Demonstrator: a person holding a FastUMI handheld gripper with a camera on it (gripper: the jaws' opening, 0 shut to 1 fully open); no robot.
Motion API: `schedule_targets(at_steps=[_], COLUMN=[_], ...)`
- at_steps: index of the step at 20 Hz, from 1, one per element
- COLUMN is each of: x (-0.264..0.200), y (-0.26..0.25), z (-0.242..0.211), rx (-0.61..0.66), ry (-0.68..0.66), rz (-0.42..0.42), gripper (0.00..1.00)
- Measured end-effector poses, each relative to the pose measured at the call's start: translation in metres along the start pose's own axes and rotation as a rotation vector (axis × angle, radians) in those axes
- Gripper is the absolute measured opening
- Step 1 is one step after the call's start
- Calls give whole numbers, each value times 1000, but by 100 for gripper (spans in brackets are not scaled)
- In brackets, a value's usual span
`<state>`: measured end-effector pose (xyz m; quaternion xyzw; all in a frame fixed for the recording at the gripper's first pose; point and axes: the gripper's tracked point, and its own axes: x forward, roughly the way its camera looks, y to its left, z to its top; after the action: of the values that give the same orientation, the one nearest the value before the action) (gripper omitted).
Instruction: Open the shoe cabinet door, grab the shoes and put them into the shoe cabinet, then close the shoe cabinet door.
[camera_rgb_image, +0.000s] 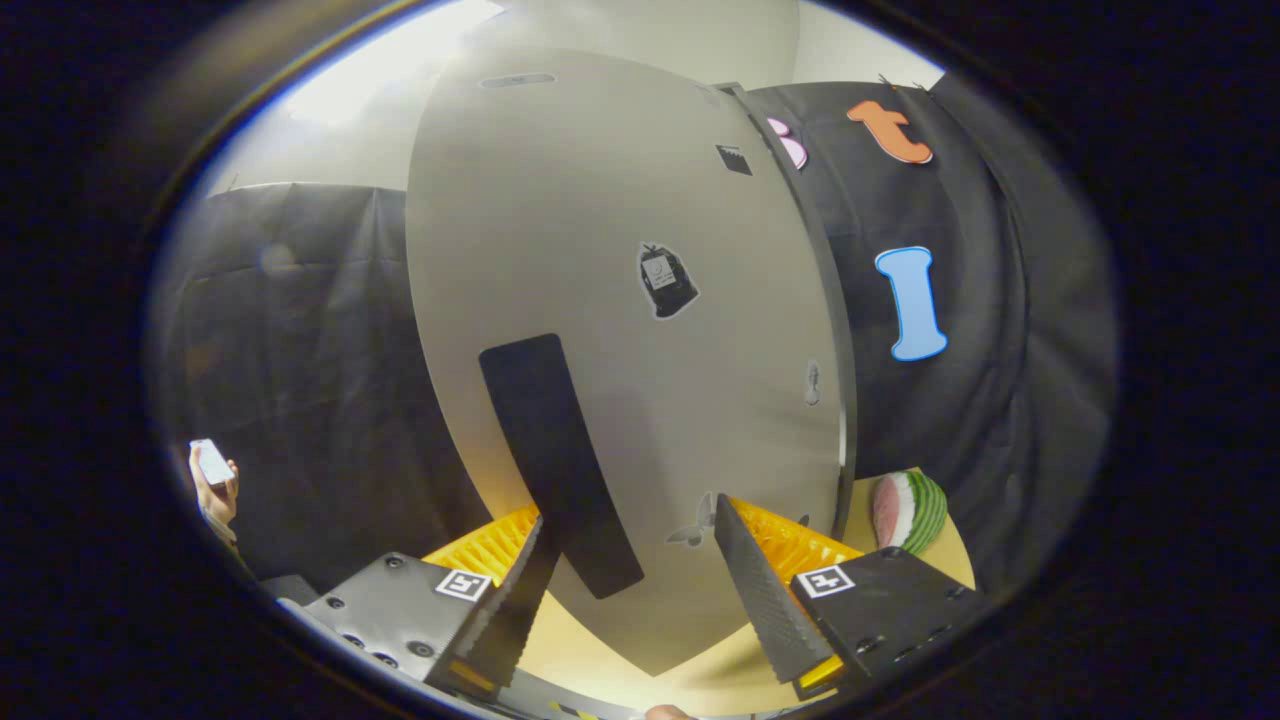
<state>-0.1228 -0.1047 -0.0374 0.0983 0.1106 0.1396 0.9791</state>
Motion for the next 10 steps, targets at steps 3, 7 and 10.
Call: schedule_targets(at_steps=[3,7,10], x=[17,44,64], y=[10,26,36], z=[0,-1,-4], rx=[-8,-21,-15], ry=[-5,-13,-23], rz=[-6,-15,-26], gripper=[95,96,96])
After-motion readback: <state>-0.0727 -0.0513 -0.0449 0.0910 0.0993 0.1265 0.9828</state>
